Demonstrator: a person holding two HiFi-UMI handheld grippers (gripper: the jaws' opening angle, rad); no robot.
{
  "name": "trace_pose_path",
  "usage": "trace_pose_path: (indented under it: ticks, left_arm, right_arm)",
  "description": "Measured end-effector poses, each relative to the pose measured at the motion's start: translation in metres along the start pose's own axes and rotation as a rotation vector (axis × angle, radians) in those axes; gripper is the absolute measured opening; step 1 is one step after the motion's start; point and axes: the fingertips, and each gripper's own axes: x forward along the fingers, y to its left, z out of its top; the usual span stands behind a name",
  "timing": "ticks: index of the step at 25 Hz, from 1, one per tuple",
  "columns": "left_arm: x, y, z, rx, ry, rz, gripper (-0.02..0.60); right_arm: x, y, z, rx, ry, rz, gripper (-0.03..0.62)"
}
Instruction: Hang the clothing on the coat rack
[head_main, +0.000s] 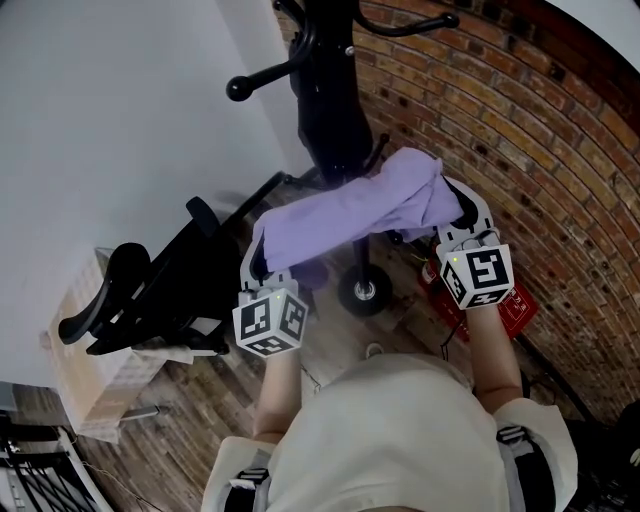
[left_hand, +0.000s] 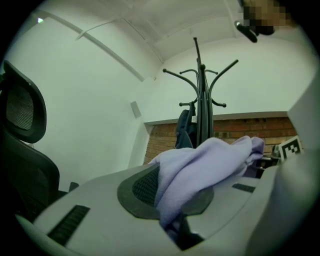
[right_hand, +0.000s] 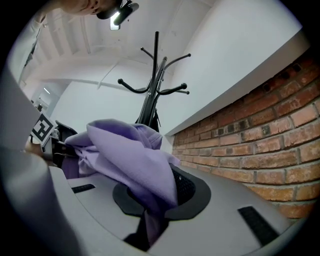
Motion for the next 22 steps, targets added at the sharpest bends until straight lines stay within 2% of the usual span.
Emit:
trace_pose_path:
  ticks: [14, 22]
  left_arm:
    - [0.021, 0.017, -0.061, -0.005, 0.116, 0.062, 0.032]
    - [0.03, 0.022, -0.094, -0.024, 0.192, 0.07, 0.032]
  right_arm:
    - [0.023, -0.004, -0.05, 0.028, 0.08, 0.025, 0.037]
    - [0.025, -0.006, -0.083, 0.053, 0.146, 0.021, 0.037]
